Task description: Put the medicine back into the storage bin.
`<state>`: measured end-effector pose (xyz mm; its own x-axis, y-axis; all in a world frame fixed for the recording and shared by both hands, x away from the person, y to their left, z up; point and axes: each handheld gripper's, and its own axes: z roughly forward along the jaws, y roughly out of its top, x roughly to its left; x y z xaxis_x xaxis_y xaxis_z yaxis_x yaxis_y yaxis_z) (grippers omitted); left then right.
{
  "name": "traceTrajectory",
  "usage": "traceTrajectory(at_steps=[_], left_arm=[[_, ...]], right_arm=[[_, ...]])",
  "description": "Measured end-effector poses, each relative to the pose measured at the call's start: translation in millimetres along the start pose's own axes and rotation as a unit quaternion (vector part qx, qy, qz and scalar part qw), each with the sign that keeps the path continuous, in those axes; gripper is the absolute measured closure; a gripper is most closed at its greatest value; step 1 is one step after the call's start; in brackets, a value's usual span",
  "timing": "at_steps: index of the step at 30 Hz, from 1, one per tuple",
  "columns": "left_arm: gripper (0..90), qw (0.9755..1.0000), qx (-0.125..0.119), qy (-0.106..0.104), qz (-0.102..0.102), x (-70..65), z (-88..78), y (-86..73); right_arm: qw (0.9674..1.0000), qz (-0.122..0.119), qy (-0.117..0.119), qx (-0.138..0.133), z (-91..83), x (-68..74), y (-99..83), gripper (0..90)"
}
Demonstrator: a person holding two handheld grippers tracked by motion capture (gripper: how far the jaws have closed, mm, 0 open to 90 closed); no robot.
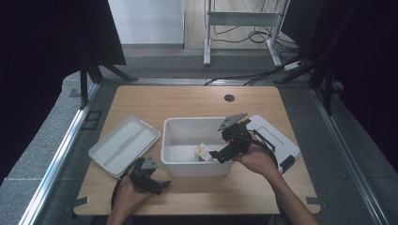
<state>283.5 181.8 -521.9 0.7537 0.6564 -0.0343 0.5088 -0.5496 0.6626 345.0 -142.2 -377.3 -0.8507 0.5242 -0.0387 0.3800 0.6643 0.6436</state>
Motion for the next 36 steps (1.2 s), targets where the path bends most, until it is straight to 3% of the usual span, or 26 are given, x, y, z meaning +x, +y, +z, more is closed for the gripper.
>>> traceTrajectory(at_steps=[11, 18, 25, 36], left_arm=[[0.0, 1.0, -0.001, 0.001, -0.003, -0.1, -0.4, -0.3], [0.0, 1.0, -0.001, 0.0, -0.002, -0.1, -0.2, -0.2], [0.0, 1.0, -0.001, -0.002, 0.001, -0.4, 0.0, -0.3], [0.0, 1.0, -0.002, -0.001, -0.001, -0.8, 0.0, -0.4]], right_arm=[[0.9997, 0.003, 0.006, -0.025, -20.8, 7.6, -35.6, 0.0], [0.9993, 0.011, -0.012, -0.033, -20.6, 10.1, -61.5, 0.0], [0.9985, 0.027, -0.025, -0.041, -8.7, 10.6, -87.2, 0.0], [0.997, 0.065, -0.026, -0.034, 27.8, 11.0, -130.7, 0.0]])
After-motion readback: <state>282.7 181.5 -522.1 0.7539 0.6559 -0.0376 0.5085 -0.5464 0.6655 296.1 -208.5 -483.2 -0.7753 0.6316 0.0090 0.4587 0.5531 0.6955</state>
